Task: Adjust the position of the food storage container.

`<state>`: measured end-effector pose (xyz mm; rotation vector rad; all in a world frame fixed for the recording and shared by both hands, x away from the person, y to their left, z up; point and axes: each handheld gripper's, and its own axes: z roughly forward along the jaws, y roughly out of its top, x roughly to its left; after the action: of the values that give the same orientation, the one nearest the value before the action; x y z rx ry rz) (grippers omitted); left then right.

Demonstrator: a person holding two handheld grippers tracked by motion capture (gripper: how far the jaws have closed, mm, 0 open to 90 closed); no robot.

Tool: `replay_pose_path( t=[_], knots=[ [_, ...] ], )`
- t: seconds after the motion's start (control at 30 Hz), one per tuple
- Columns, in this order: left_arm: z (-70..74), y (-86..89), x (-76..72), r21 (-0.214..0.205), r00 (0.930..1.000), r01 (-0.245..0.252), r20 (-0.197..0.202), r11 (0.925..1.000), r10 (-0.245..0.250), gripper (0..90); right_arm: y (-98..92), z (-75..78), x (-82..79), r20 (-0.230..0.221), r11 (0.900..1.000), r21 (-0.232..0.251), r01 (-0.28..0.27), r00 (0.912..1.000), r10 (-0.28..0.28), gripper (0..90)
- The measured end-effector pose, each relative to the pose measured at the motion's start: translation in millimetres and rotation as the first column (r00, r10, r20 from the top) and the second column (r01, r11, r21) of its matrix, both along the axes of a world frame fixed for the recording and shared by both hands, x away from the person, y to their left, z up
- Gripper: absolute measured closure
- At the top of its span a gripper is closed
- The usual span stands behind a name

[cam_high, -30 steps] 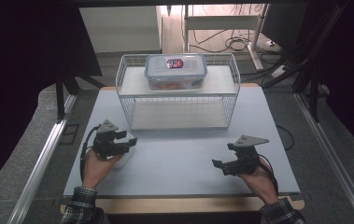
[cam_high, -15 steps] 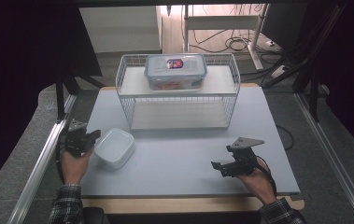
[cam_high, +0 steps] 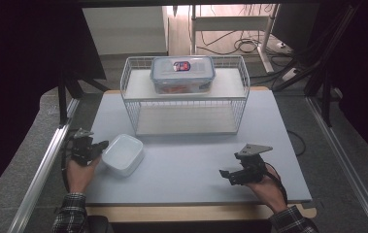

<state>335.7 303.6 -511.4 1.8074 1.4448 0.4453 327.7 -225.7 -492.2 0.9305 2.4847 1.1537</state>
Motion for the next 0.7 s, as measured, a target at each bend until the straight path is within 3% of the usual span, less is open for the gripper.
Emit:
replay_pose_path(
  t=[0.3, 0.53, 0.7],
  knots=[
    [2.3, -48.4, 11.9, -0.030, 0.9929, 0.119, -0.001, 0.9924, -0.119, 89.9, 1.7, -1.1, -0.5, -0.002, 1.0000, -0.007, -0.004, 1.0000, 0.004, 9.9],
    [4.7, -89.7, 18.8, -0.026, 0.9763, 0.216, 0.003, 0.9760, -0.216, 89.9, 2.9, -2.5, -0.6, -0.008, 0.9999, -0.011, -0.007, 0.9999, 0.007, 9.9],
    [4.5, -120.2, 22.6, -0.056, 0.9614, 0.275, 0.002, 0.9598, -0.275, 89.9, 4.8, -4.6, -0.6, -0.017, 0.9997, -0.019, -0.014, 0.9998, 0.014, 9.9]
  ],
)
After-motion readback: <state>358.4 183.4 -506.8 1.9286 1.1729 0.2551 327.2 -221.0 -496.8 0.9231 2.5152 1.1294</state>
